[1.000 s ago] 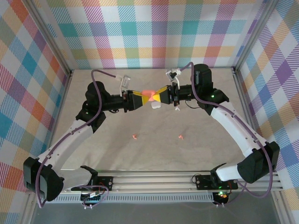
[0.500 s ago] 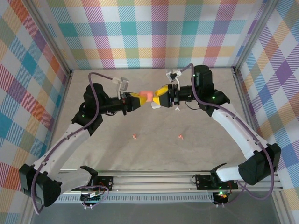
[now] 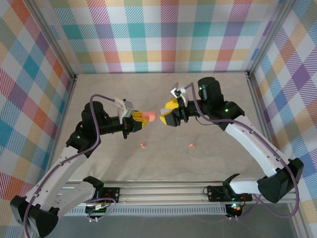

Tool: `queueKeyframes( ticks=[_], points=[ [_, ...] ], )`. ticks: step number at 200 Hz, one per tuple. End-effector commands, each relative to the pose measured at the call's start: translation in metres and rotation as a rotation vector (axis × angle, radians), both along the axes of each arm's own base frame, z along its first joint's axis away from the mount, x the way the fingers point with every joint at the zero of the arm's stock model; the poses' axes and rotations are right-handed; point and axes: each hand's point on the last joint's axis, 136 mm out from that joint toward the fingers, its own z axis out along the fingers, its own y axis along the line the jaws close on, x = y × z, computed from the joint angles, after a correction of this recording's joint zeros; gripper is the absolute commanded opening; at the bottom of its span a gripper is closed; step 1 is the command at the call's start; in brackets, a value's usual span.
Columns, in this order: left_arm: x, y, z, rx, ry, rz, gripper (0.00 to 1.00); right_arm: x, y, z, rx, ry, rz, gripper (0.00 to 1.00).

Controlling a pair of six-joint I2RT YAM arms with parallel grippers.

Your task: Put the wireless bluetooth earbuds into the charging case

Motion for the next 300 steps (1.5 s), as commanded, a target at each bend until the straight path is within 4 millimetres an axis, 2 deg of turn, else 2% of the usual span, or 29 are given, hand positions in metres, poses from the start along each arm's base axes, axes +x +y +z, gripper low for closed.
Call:
queueKeyframes(
  ticks=[1, 48, 95, 122, 155, 185, 218, 248, 275, 300],
  points=[
    [-0.015, -0.007, -0.006, 0.005, -0.008, -0.113, 0.0, -0.002, 0.008, -0.003, -0.048, -0.076, 0.041, 0.8],
    [-0.012, -0.012, -0.008, -0.061, 0.006, -0.129, 0.0, -0.009, 0.024, -0.016, -0.086, -0.061, 0.105, 0.84],
    [-0.022, -0.014, -0.011, -0.063, 0.004, -0.174, 0.0, 0.012, 0.026, -0.029, -0.166, -0.008, 0.015, 0.83],
    [-0.023, -0.013, -0.011, -0.063, -0.001, -0.171, 0.0, 0.025, 0.024, -0.03, -0.199, -0.003, -0.047, 0.81],
    [-0.025, -0.013, -0.014, -0.062, 0.008, -0.177, 0.0, 0.04, 0.018, -0.026, -0.206, -0.007, -0.13, 0.81],
    [-0.026, -0.012, -0.014, -0.064, 0.004, -0.176, 0.0, 0.06, 0.008, -0.035, -0.22, 0.07, -0.227, 0.78],
    [-0.027, -0.011, -0.013, -0.062, 0.005, -0.168, 0.0, 0.062, 0.01, -0.038, -0.21, 0.102, -0.227, 0.78],
    [-0.019, -0.009, -0.019, -0.043, 0.028, -0.122, 0.0, 0.059, 0.011, -0.035, -0.189, 0.115, -0.212, 0.78],
    [-0.012, -0.008, -0.025, -0.027, 0.049, -0.084, 0.0, 0.061, -0.006, -0.03, -0.16, 0.162, -0.252, 0.78],
    [-0.007, -0.008, -0.03, -0.019, 0.069, -0.063, 0.0, 0.078, -0.041, -0.042, -0.16, 0.237, -0.387, 0.79]
  ],
)
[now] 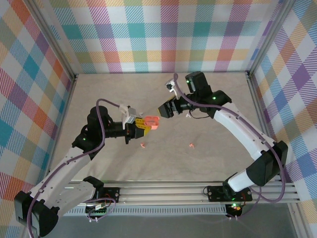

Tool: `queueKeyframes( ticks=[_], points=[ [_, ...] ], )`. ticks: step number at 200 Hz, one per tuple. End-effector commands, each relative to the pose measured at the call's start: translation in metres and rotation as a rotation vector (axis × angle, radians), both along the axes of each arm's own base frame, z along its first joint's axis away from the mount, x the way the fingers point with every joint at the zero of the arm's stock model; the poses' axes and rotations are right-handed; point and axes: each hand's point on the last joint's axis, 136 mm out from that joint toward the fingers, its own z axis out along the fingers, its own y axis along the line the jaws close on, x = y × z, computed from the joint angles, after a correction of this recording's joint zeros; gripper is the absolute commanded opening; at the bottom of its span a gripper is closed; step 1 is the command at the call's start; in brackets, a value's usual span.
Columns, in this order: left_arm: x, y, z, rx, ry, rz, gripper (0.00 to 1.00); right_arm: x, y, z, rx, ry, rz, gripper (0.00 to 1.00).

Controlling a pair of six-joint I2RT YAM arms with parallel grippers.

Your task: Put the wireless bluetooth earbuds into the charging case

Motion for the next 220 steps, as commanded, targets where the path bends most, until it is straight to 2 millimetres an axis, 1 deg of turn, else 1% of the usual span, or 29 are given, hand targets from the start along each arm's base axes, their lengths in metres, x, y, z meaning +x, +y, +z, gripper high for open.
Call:
queueKeyframes(
  ticks=[1, 9, 20, 40, 69, 88, 110, 128, 147, 169, 195, 220],
  points=[
    [0.004, 0.0, -0.002, 0.006, 0.014, 0.02, 0.0, 0.011, -0.033, 0.001, 0.032, 0.054, -0.13, 0.79],
    [0.005, -0.001, -0.003, 0.007, 0.019, 0.022, 0.0, 0.017, -0.047, -0.009, 0.015, 0.086, -0.182, 0.78],
    [0.007, -0.001, -0.004, 0.008, 0.024, 0.028, 0.0, 0.025, -0.065, -0.027, -0.034, 0.133, -0.253, 0.76],
    [0.009, -0.001, -0.008, 0.013, 0.034, 0.036, 0.0, 0.026, -0.087, -0.067, -0.158, 0.199, -0.321, 0.74],
    [0.012, 0.0, -0.013, 0.019, 0.055, 0.052, 0.0, 0.02, -0.107, -0.13, -0.347, 0.293, -0.336, 0.74],
    [0.012, 0.0, -0.017, 0.023, 0.067, 0.059, 0.0, 0.011, -0.114, -0.162, -0.433, 0.363, -0.316, 0.72],
    [0.012, 0.002, -0.022, 0.03, 0.069, 0.075, 0.0, 0.001, -0.118, -0.182, -0.492, 0.414, -0.297, 0.72],
    [0.012, 0.005, -0.025, 0.032, 0.056, 0.096, 0.0, -0.007, -0.119, -0.197, -0.584, 0.398, -0.272, 0.72],
    [0.013, 0.008, -0.027, 0.027, 0.049, 0.119, 0.0, -0.018, -0.118, -0.217, -0.737, 0.348, -0.185, 0.71],
    [0.012, 0.01, -0.03, 0.026, 0.052, 0.13, 0.0, -0.03, -0.117, -0.236, -0.874, 0.339, -0.077, 0.7],
    [0.013, 0.011, -0.033, 0.025, 0.053, 0.143, 0.0, -0.034, -0.12, -0.251, -0.958, 0.367, -0.047, 0.68],
    [0.013, 0.012, -0.033, 0.025, 0.048, 0.154, 0.0, -0.038, -0.119, -0.256, -0.964, 0.394, -0.026, 0.65]
  ],
)
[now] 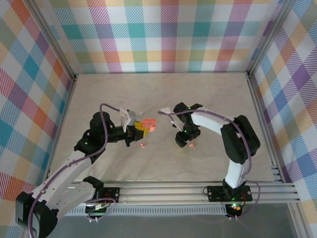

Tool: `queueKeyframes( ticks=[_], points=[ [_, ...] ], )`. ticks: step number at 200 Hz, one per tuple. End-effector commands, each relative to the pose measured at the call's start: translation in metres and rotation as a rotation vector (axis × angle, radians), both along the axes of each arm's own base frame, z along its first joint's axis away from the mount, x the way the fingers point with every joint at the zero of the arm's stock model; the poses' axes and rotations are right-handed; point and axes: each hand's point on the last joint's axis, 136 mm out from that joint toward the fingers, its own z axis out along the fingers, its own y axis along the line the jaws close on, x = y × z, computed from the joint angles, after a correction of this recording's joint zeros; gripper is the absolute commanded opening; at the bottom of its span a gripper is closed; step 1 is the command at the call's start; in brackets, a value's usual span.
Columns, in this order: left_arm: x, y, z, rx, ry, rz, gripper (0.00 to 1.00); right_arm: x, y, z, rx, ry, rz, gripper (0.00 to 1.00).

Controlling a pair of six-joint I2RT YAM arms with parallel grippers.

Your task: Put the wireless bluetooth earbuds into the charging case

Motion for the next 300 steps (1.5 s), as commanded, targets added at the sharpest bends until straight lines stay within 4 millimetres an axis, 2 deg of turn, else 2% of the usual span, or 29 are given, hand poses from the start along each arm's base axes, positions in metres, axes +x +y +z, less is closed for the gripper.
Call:
queueKeyframes(
  ticks=[1, 65, 191, 300],
  points=[
    [0.0, 0.001, 0.008, -0.023, -0.04, 0.011, 0.0, 0.0, -0.007, 0.007, -0.038, 0.009, 0.033, 0.65],
    [0.004, 0.001, 0.009, -0.023, -0.051, 0.028, 0.0, -0.008, -0.008, 0.007, -0.027, 0.034, 0.022, 0.52],
    [0.004, 0.002, 0.014, -0.024, -0.057, 0.033, 0.0, -0.014, -0.018, 0.0, -0.073, 0.049, -0.008, 0.5],
    [0.0, 0.005, 0.014, -0.021, -0.055, 0.04, 0.0, -0.015, -0.019, -0.014, -0.091, 0.075, -0.012, 0.39]
  ],
)
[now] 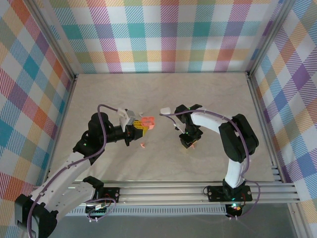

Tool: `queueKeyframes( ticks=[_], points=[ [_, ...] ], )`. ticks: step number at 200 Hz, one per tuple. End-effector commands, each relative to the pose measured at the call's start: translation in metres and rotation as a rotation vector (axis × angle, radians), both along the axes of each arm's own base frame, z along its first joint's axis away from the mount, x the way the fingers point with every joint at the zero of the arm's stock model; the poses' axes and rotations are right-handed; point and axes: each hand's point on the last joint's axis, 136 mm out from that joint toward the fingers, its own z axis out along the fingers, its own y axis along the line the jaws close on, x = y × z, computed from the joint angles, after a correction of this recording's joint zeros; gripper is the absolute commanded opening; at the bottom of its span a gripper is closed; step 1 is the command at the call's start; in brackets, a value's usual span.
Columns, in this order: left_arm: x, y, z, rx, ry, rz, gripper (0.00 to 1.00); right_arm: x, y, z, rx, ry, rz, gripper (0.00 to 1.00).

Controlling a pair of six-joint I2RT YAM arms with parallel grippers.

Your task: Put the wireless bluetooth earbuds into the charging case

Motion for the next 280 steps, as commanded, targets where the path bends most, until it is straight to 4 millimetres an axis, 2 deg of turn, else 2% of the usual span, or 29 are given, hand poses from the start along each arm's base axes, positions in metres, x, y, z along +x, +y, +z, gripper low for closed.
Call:
queueKeyframes(
  ticks=[1, 142, 186, 232, 280],
  points=[
    [-0.003, 0.001, 0.005, -0.011, -0.012, 0.004, 0.0, -0.004, -0.004, -0.006, -0.019, 0.028, -0.013, 0.39],
    [-0.008, 0.004, 0.005, -0.012, -0.016, 0.009, 0.0, -0.014, -0.008, -0.016, -0.05, 0.087, -0.047, 0.39],
    [-0.01, 0.006, 0.006, -0.013, -0.024, 0.017, 0.0, -0.013, -0.005, -0.016, -0.039, 0.087, -0.068, 0.29],
    [-0.01, 0.007, 0.009, -0.017, -0.029, 0.017, 0.0, -0.006, -0.001, -0.006, -0.012, 0.061, -0.095, 0.26],
    [-0.007, 0.005, 0.011, -0.036, -0.016, 0.019, 0.0, 0.007, 0.003, 0.018, 0.051, 0.001, -0.157, 0.24]
  ],
)
